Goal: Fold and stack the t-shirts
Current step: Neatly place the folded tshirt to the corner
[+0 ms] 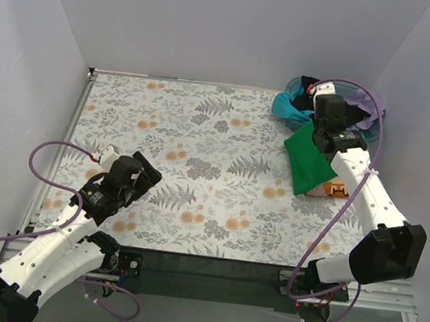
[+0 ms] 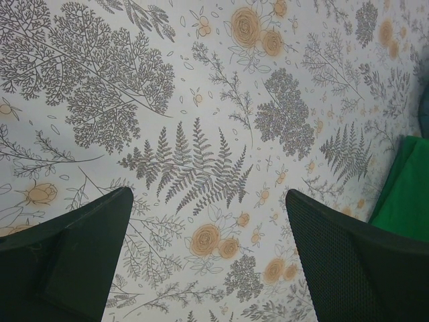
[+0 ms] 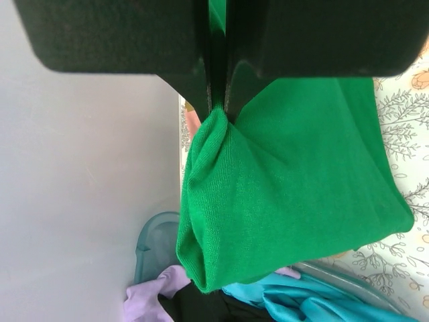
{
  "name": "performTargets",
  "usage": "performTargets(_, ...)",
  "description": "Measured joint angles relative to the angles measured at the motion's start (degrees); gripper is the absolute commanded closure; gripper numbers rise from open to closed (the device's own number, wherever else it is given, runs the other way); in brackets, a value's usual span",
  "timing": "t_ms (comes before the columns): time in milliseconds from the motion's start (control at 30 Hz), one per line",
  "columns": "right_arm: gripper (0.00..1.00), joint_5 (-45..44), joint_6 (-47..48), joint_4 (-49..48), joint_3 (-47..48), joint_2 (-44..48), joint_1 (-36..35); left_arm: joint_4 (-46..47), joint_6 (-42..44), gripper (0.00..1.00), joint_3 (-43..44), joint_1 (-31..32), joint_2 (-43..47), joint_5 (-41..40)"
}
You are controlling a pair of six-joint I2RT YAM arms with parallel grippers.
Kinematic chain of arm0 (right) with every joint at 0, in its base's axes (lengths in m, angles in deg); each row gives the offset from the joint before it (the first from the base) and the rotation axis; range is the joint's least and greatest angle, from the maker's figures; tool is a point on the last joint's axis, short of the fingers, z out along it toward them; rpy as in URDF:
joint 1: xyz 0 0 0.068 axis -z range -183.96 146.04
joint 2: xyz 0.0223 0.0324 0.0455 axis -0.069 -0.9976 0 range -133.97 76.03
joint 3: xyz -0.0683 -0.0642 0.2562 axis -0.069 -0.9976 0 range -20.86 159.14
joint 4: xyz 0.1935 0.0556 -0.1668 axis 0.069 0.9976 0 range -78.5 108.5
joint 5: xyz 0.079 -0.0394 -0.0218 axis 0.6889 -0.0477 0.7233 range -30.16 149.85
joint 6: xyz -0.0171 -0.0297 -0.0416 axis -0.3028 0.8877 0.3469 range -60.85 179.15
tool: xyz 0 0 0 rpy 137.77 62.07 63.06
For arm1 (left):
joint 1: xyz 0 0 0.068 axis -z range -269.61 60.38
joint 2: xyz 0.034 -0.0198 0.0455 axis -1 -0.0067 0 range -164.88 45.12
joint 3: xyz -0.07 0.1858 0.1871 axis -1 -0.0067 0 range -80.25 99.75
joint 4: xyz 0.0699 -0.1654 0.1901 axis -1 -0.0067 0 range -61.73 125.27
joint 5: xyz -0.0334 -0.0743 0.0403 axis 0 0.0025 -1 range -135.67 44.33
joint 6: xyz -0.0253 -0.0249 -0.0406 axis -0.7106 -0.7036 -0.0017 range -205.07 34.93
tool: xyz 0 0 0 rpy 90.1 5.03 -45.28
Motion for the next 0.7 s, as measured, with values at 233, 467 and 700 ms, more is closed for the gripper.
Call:
performTargets(233,0.99,3.87,-0.13,0.42,0.39,-0.07,5.35,0.0,0.02,0.02,0.0,0.0,0.0,-0.39)
performTargets(467,0.99,6.12,1.11,0.2,2.69,-5.53,12.94,0.0,0.0,0.02,0.0,0.0,0.0,-0.5)
performTargets(700,0.94,6.21,0.74,-2.64,2.69,-14.43,18.05,0.02,-0.13,0.02,0.0,0.0,0.0,-0.74)
